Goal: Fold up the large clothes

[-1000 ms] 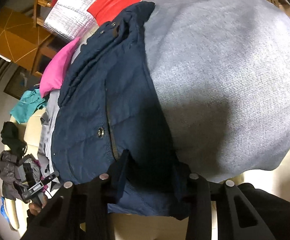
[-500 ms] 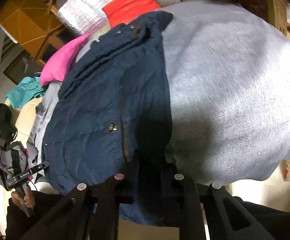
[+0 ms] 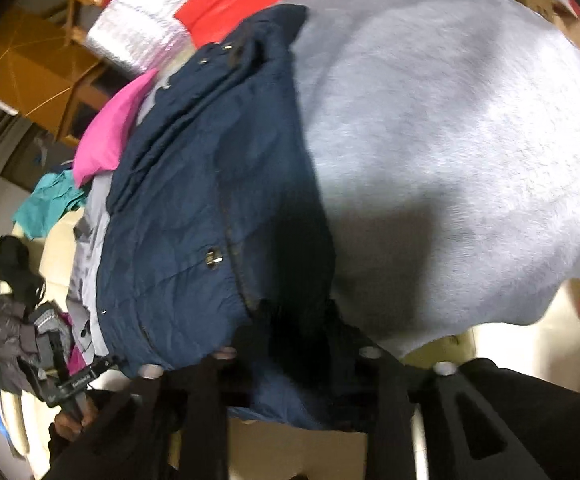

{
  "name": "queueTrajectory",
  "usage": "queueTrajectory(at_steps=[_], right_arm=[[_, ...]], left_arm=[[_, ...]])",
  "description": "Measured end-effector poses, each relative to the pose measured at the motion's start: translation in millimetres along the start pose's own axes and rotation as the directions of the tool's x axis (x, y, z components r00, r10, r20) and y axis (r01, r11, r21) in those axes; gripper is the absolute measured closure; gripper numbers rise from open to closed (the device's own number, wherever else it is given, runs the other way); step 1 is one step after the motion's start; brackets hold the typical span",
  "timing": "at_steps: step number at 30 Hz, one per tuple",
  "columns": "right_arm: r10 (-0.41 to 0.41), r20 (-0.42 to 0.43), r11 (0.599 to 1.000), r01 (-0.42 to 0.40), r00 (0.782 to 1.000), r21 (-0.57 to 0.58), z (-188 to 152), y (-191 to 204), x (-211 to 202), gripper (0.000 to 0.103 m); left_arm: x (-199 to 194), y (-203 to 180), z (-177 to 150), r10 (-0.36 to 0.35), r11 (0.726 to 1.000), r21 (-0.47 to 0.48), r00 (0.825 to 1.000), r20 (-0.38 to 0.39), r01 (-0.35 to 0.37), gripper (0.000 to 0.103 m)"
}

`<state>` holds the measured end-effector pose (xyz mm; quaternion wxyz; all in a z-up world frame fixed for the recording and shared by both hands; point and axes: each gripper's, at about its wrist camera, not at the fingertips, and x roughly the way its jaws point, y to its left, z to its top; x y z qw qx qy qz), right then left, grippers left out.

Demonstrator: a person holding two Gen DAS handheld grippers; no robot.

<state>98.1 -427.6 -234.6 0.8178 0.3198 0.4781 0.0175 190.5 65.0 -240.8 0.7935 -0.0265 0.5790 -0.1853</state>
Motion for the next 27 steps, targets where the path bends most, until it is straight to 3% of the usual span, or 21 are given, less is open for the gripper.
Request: queueTrajectory(at_steps=[1, 4, 8, 9, 10, 13, 16, 17, 18, 20, 21, 24, 27], right_arm=[[-0.019, -0.006, 1.000, 0.020, 1.000, 0.004, -1, -1, 2, 0.024], [-0.015, -0.048, 1.000, 0.016, 0.999, 0.013, -3, -6, 11, 0.024], [-0.047, -0.089, 0.998, 0.043, 0.995, -0.045, -4, 1, 32, 0.024], [-0.052, -0.094, 0.996, 0.046, 0.994, -0.071, -6, 5, 34, 0.030], [-0.041, -0.097, 0.995, 0.032, 0.994, -0.090, -7, 8, 33, 0.047], [-0.004, -0.133, 0.991, -0.014, 0.991, -0.135, -15, 19, 30, 0.067], [-0.009, -0.151, 0.983, -0.019, 0.988, -0.180, -19, 28, 34, 0.061], [-0.015, -0.160, 0.986, -0.012, 0.987, -0.166, -18, 26, 38, 0.056], [-0.014, -0.174, 0.991, -0.010, 0.985, -0.134, -16, 22, 43, 0.044], [0.004, -0.197, 0.995, -0.024, 0.980, -0.097, -17, 21, 47, 0.041], [0.008, -0.200, 0.994, -0.029, 0.980, -0.107, -18, 23, 48, 0.041], [-0.006, -0.202, 0.979, -0.035, 0.979, -0.199, -22, 38, 44, 0.068], [0.037, -0.207, 0.970, -0.085, 0.978, -0.227, -30, 45, 28, 0.072]], left_arm=[[6, 0, 0, 0.021, 1.000, 0.007, 0.999, -0.027, -0.021, 0.035], [26, 0, 0, 0.051, 0.999, 0.025, 0.993, -0.110, -0.049, 0.035], [33, 1, 6, 0.042, 0.999, 0.036, 0.991, -0.125, -0.038, 0.036], [33, -1, 5, 0.031, 0.999, 0.036, 0.992, -0.123, -0.027, 0.045], [32, -3, 5, 0.006, 0.999, 0.038, 0.993, -0.121, -0.002, 0.057], [29, -6, 4, -0.032, 0.998, 0.058, 0.993, -0.117, 0.039, 0.060], [36, -1, 10, -0.027, 0.999, 0.031, 0.991, -0.135, 0.031, 0.059], [37, 0, 10, -0.030, 0.999, 0.020, 0.990, -0.137, 0.033, 0.059], [38, 0, 12, -0.033, 0.999, 0.016, 0.990, -0.138, 0.035, 0.059], [39, 0, 14, -0.030, 0.999, 0.027, 0.990, -0.135, 0.034, 0.059], [39, -1, 14, -0.030, 0.999, 0.033, 0.990, -0.135, 0.035, 0.059], [35, -6, 8, -0.051, 0.998, 0.036, 0.991, -0.122, 0.056, 0.073], [30, -4, 7, -0.078, 0.996, 0.031, 0.991, -0.110, 0.082, 0.078]])
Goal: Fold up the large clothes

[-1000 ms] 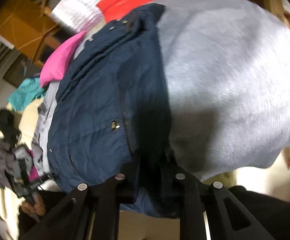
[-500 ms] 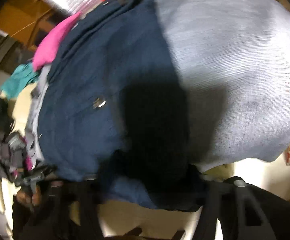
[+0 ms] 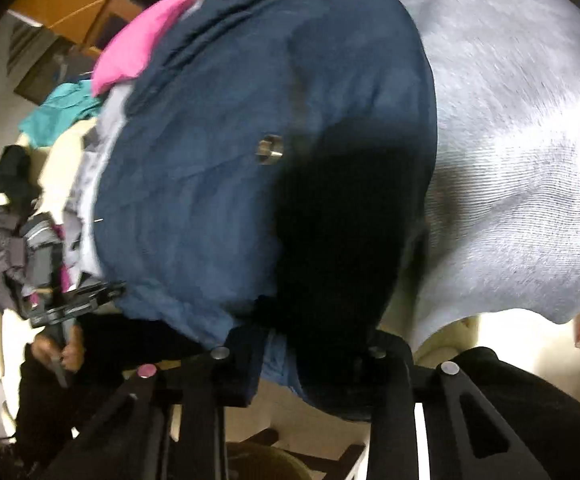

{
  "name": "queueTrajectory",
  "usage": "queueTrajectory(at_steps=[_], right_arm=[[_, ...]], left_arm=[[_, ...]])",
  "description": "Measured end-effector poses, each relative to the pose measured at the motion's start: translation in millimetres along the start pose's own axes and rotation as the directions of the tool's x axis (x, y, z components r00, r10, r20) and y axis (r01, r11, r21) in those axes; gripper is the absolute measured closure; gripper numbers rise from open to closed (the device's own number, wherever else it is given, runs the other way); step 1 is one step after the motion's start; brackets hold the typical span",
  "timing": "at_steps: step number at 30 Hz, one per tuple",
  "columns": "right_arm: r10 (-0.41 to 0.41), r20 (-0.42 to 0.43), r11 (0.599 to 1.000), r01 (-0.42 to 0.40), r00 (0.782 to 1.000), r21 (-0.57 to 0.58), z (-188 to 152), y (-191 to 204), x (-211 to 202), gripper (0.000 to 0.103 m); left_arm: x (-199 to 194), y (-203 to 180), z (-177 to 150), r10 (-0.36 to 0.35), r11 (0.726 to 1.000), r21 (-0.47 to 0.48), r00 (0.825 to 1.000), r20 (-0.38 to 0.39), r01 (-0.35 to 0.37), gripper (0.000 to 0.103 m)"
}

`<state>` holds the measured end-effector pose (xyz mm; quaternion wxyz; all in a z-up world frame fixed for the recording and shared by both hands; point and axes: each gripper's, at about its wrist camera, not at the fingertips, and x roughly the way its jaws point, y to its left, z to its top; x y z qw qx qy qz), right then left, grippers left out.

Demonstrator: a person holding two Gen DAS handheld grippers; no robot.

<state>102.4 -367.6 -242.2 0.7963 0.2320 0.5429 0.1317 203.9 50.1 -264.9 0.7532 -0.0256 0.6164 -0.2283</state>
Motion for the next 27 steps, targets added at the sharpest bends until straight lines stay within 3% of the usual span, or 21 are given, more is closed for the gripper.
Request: queueTrajectory(at_steps=[2, 5, 6, 7, 9, 11, 13, 15, 17, 21, 24, 27], right_arm=[[0.034, 0.015, 0.999, -0.034, 0.999, -0.029, -6, 3, -8, 0.072], [0.057, -0.004, 0.998, -0.057, 0.998, -0.005, -5, -2, -6, 0.068], [0.054, -0.022, 0.998, -0.053, 0.998, 0.019, -3, -6, 0, 0.061], [0.051, -0.038, 0.997, -0.049, 0.998, 0.051, 0, -11, 5, 0.044], [0.064, -0.049, 0.996, -0.061, 0.997, 0.058, 1, -10, 11, 0.040], [0.002, -0.046, 1.000, -0.003, 0.999, -0.022, 0, 3, 14, 0.055], [-0.023, -0.039, 0.998, 0.020, 0.999, -0.057, 1, 11, 11, 0.079], [-0.007, -0.019, 0.999, 0.006, 1.000, -0.040, 2, 12, -1, 0.087], [0.030, 0.009, 0.999, -0.030, 1.000, -0.041, 4, 13, -18, 0.087], [0.136, 0.069, 0.988, -0.131, 0.988, -0.076, 13, 28, -51, 0.087], [0.261, 0.121, 0.964, -0.253, 0.958, -0.083, 27, 39, -67, 0.088], [0.374, 0.177, 0.927, -0.368, 0.910, -0.068, 47, 44, -78, 0.088]], left_arm=[[1, 1, 2, 0.012, 1.000, 0.005, 1.000, -0.005, -0.012, 0.078], [9, -5, 4, 0.043, 0.999, 0.002, 0.999, -0.030, -0.043, 0.062], [11, -10, 4, 0.052, 0.999, 0.006, 0.998, -0.035, -0.052, 0.061], [14, -11, 5, 0.058, 0.998, 0.015, 0.998, -0.040, -0.057, 0.061], [16, -12, 5, 0.059, 0.998, 0.025, 0.998, -0.036, -0.058, 0.062], [14, -20, 2, 0.048, 0.998, 0.034, 0.999, -0.021, -0.047, 0.076], [10, -29, -5, 0.031, 0.999, 0.033, 0.999, -0.010, -0.031, 0.082], [0, -30, -4, -0.007, 0.999, 0.032, 1.000, -0.001, 0.007, 0.084], [-15, -36, -4, -0.077, 0.996, 0.042, 0.997, 0.030, 0.076, 0.085], [-43, -47, -3, -0.145, 0.987, 0.082, 0.985, 0.088, 0.138, 0.085], [-72, -49, 4, -0.227, 0.972, 0.089, 0.963, 0.145, 0.216, 0.086], [-100, -46, 15, -0.319, 0.948, 0.089, 0.924, 0.211, 0.306, 0.086]])
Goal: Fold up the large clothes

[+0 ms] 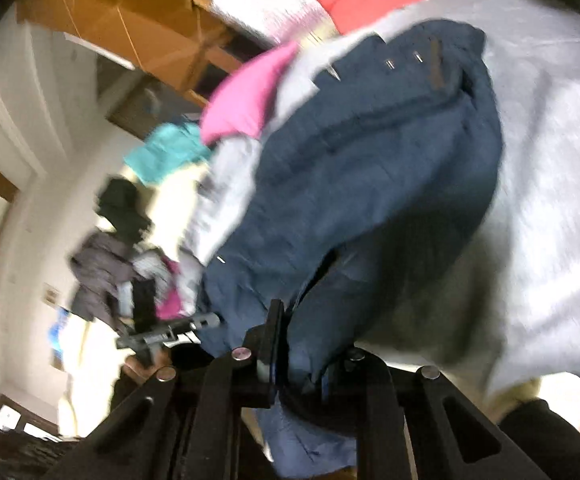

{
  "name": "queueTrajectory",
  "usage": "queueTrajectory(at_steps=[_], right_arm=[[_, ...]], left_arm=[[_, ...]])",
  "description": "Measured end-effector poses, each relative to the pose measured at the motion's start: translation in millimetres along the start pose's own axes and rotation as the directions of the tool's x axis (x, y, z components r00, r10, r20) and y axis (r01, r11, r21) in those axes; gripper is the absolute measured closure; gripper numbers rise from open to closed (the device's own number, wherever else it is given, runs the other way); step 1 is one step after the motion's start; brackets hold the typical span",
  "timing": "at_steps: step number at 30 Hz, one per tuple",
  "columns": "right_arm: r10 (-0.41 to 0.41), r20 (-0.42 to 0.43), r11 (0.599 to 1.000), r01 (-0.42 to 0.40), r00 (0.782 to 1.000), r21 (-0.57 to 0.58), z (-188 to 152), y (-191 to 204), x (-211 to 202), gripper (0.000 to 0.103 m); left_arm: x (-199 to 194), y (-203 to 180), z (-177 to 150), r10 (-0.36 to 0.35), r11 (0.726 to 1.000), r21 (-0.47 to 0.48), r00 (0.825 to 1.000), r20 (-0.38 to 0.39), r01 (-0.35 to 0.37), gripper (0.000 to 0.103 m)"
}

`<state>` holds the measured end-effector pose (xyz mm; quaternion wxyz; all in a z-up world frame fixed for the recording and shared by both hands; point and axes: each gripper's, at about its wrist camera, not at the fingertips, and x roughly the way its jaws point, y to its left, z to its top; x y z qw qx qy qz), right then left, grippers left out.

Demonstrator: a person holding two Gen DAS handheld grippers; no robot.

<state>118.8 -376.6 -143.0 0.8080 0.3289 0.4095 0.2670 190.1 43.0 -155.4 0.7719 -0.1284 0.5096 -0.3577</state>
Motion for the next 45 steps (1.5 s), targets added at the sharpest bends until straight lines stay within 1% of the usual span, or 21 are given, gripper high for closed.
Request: queueTrajectory(at_steps=[1, 2, 4, 6, 8, 9, 10, 12, 13, 15, 16, 19, 21, 23, 26, 29, 32, 35, 38, 40, 45], right_arm=[[0.026, 0.020, 1.000, -0.026, 0.999, 0.007, 5, 2, -1, 0.088], [0.054, 0.050, 0.998, -0.055, 0.997, 0.014, 12, 2, -4, 0.088], [0.102, 0.125, 0.994, -0.107, 0.987, 0.034, 28, -1, -9, 0.088], [0.136, 0.194, 0.987, -0.149, 0.971, 0.054, 42, -8, -15, 0.088], [0.165, 0.271, 0.977, -0.194, 0.948, 0.084, 57, -20, -25, 0.088], [0.182, 0.315, 0.970, -0.223, 0.931, 0.101, 66, -27, -26, 0.088], [0.186, 0.343, 0.966, -0.236, 0.921, 0.110, 71, -33, -32, 0.088], [0.177, 0.409, 0.961, -0.246, 0.895, 0.124, 84, -43, -34, 0.088], [0.167, 0.430, 0.961, -0.244, 0.887, 0.130, 91, -46, -35, 0.088], [0.153, 0.469, 0.957, -0.249, 0.870, 0.150, 102, -54, -31, 0.088], [0.147, 0.478, 0.955, -0.251, 0.866, 0.160, 108, -59, -31, 0.088], [0.113, 0.487, 0.955, -0.230, 0.866, 0.189, 122, -67, -20, 0.088], [0.081, 0.486, 0.958, -0.203, 0.870, 0.204, 131, -71, -13, 0.088], [0.058, 0.481, 0.958, -0.184, 0.875, 0.219, 140, -75, -5, 0.088], [0.029, 0.472, 0.957, -0.160, 0.881, 0.240, 156, -82, 5, 0.088], [0.011, 0.470, 0.953, -0.152, 0.883, 0.262, 170, -92, 16, 0.088], [0.002, 0.477, 0.952, -0.147, 0.879, 0.267, 182, -96, 23, 0.088], [0.003, 0.496, 0.957, -0.146, 0.868, 0.250, 198, -96, 29, 0.088], [0.001, 0.513, 0.960, -0.144, 0.858, 0.238, 214, -97, 34, 0.088], [0.001, 0.517, 0.961, -0.144, 0.856, 0.237, 223, -100, 38, 0.088], [-0.032, 0.508, 0.955, -0.123, 0.861, 0.268, 245, -116, 54, 0.088]], left_arm=[[-12, -2, 10, -0.038, 0.999, -0.004, 0.998, 0.044, 0.038, 0.086], [-14, 0, 16, -0.056, 0.998, -0.007, 0.996, 0.069, 0.056, 0.086], [-33, 1, 38, -0.107, 0.993, -0.024, 0.984, 0.143, 0.112, 0.086], [-47, 8, 58, -0.123, 0.991, -0.032, 0.972, 0.200, 0.132, 0.086], [-48, 14, 79, -0.117, 0.990, -0.048, 0.962, 0.248, 0.133, 0.086], [-53, 21, 84, -0.121, 0.988, -0.065, 0.955, 0.270, 0.143, 0.086], [-52, 24, 92, -0.122, 0.985, -0.083, 0.948, 0.293, 0.152, 0.086], [-51, 29, 111, -0.102, 0.983, -0.111, 0.935, 0.339, 0.148, 0.086], [-47, 34, 119, -0.076, 0.984, -0.125, 0.929, 0.362, 0.130, 0.086], [-42, 39, 131, -0.051, 0.984, -0.140, 0.924, 0.379, 0.112, 0.086], [-35, 42, 137, -0.041, 0.983, -0.151, 0.921, 0.387, 0.107, 0.086], [-21, 54, 152, -0.022, 0.977, -0.184, 0.912, 0.409, 0.106, 0.086], [-11, 61, 159, -0.003, 0.972, -0.214, 0.911, 0.413, 0.100, 0.087], [-2, 65, 168, 0.023, 0.971, -0.227, 0.910, 0.414, 0.079, 0.087], [7, 70, 180, 0.043, 0.968, -0.242, 0.908, 0.417, 0.066, 0.087], [16, 80, 195, 0.047, 0.962, -0.263, 0.905, 0.422, 0.072, 0.087], [22, 86, 212, 0.052, 0.958, -0.277, 0.900, 0.433, 0.078, 0.087], [24, 90, 228, 0.050, 0.957, -0.275, 0.890, 0.453, 0.087, 0.087], [30, 93, 247, 0.061, 0.960, -0.270, 0.884, 0.463, 0.075, 0.086], [35, 96, 257, 0.069, 0.960, -0.271, 0.884, 0.462, 0.067, 0.086], [57, 110, 283, 0.090, 0.954, -0.295, 0.896, 0.435, 0.047, 0.086]])
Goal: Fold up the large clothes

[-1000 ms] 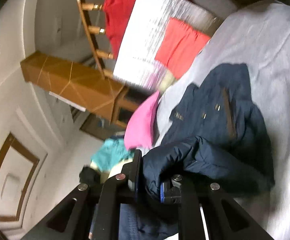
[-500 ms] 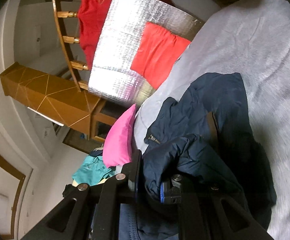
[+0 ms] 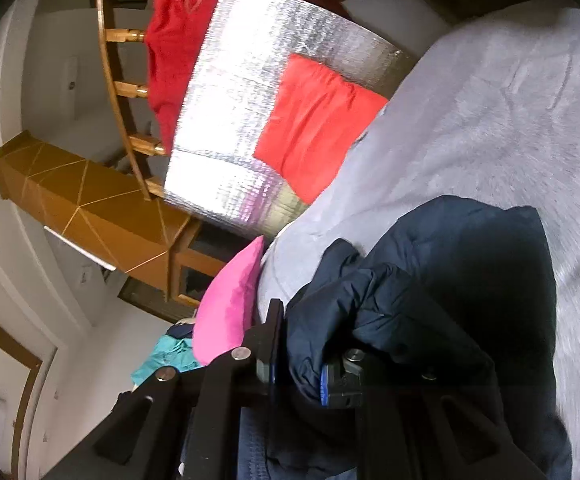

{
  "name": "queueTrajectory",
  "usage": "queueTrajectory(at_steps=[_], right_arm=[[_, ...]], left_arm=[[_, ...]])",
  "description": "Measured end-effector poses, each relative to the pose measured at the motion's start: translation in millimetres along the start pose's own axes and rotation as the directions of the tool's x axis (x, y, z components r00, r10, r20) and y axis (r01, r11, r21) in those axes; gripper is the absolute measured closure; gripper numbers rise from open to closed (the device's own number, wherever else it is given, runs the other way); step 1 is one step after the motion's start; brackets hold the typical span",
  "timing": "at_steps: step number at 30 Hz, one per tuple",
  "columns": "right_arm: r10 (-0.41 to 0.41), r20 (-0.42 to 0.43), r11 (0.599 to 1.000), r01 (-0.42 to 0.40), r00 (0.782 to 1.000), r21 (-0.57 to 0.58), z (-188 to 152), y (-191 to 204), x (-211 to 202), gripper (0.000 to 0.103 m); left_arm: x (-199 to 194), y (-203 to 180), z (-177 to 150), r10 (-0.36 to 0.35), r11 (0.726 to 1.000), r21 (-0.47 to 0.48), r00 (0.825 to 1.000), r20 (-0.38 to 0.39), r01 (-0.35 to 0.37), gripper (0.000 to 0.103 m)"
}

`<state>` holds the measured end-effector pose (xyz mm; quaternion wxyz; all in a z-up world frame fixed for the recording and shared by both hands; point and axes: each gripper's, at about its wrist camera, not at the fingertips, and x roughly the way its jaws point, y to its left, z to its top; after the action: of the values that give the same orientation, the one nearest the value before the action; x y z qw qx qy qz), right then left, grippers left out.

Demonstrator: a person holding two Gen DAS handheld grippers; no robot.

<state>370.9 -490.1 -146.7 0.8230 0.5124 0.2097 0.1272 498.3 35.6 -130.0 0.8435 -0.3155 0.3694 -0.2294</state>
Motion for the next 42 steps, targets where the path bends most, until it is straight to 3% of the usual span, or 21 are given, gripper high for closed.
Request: queueTrajectory(at_steps=[11, 14, 15, 16, 19, 20, 22, 29, 34, 38, 42], right_arm=[[-0.045, -0.039, 0.992, 0.049, 0.998, 0.114, 15, -33, 36, 0.081], [-0.007, -0.052, 0.985, 0.016, 0.999, 0.171, 18, -36, 34, 0.058], [0.010, -0.047, 0.985, -0.002, 0.999, 0.173, 18, -34, 33, 0.041], [0.035, -0.024, 0.986, -0.031, 0.999, 0.164, 19, -29, 29, 0.032], [0.079, 0.024, 0.988, -0.081, 0.997, 0.132, 20, -13, 18, 0.026], [0.103, 0.037, 0.986, -0.107, 0.994, 0.128, 20, -9, 14, 0.025], [0.136, 0.069, 0.984, -0.143, 0.988, 0.109, 19, -1, 4, 0.022], [0.147, 0.108, 0.988, -0.152, 0.983, 0.040, 15, 19, -20, 0.020], [0.035, 0.034, 0.999, -0.035, 0.999, 0.004, 5, 21, -10, 0.024], [-0.075, -0.043, 0.995, 0.072, 0.996, -0.064, -6, 27, 14, 0.046], [-0.207, -0.099, 0.968, 0.189, 0.973, -0.167, -20, 38, 43, 0.048]], left_arm=[[41, 23, 14, 0.043, 0.996, -0.074, 0.998, -0.044, -0.046, 0.079], [38, 21, 16, -0.024, 0.994, -0.110, 0.998, -0.053, 0.018, 0.046], [33, 19, 17, -0.052, 0.992, -0.119, 0.998, -0.037, 0.047, 0.035], [25, 17, 18, -0.088, 0.988, -0.128, 0.996, 0.003, 0.087, 0.032], [-1, 15, 23, -0.126, 0.981, -0.132, 0.985, 0.116, 0.141, 0.016], [-13, 17, 24, -0.119, 0.981, -0.131, 0.977, 0.178, 0.143, 0.014], [-23, 19, 24, -0.084, 0.984, -0.139, 0.974, 0.211, 0.115, 0.011], [-20, 16, 17, -0.021, 0.990, -0.137, 0.993, 0.114, 0.037, 0.011], [-18, 9, 10, 0.047, 0.993, -0.108, 0.996, 0.074, -0.039, 0.011], [-11, 11, 4, 0.163, 0.985, -0.069, 0.986, 0.036, -0.160, 0.011], [4, 18, -2, 0.280, 0.959, -0.046, 0.960, -0.026, -0.281, 0.011]])
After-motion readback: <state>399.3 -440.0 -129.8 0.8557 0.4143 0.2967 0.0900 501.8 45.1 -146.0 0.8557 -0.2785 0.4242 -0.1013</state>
